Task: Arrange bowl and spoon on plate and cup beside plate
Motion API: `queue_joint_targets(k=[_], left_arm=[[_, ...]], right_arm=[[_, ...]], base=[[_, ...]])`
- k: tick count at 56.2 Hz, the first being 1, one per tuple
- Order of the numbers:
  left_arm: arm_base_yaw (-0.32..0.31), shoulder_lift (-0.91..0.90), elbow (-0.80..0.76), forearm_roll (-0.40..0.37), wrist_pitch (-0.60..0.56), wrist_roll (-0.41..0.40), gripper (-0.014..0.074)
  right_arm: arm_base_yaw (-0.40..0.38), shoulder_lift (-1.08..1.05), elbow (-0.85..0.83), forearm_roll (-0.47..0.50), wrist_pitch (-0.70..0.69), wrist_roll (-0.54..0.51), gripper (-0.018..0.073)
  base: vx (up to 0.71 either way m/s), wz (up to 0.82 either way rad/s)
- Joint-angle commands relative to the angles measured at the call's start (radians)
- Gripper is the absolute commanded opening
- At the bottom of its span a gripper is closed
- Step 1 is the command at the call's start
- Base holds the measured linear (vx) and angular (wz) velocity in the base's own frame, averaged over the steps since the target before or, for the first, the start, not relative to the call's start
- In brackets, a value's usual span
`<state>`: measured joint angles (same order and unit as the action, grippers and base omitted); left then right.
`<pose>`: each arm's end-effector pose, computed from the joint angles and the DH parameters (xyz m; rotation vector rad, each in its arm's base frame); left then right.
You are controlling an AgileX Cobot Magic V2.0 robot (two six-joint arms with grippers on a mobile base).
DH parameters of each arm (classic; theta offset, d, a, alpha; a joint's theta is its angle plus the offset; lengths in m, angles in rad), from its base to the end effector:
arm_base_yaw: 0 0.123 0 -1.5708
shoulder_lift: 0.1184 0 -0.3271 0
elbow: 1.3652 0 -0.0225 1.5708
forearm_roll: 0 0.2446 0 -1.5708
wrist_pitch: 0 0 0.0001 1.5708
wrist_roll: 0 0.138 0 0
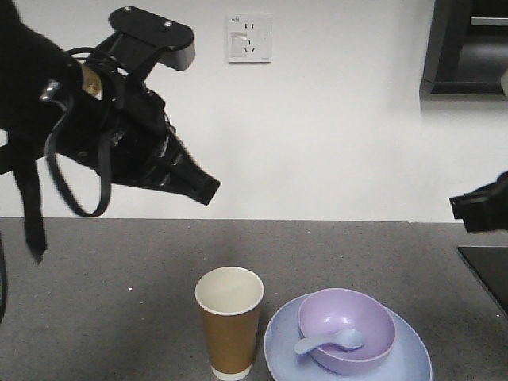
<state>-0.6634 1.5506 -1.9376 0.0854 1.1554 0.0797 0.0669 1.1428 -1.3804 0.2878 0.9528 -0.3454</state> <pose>0.2795 -0.2048 0.4937 0.8163 2.1036 -0.2072 0.2324 0.0476 0.4572 -0.3929 2.1304 0.1919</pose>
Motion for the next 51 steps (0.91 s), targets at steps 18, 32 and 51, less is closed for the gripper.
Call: queue_joint_targets(k=[18,32,51], left_arm=[[0.002,-0.535,0.892,0.002,-0.704,-0.12,-0.0003],[0.002,-0.688,1.12,0.002,-0.768,-0.118,-0.0003],[0.002,-0.702,1.139,0.002,-0.765,-0.118,-0.0003]], right_arm=[[-0.004,-0.583,0.645,0.089,-0.504,-0.114,-0.0011],[-0.004,-0.734,0.778,0.084,-0.568,-0.114,-0.0008],[-0.004,-0.755,0.787,0.085,-0.563,-0.114,-0.0008]], base=[[0.0,0.0],[0.0,0.0],[0.0,0.0]])
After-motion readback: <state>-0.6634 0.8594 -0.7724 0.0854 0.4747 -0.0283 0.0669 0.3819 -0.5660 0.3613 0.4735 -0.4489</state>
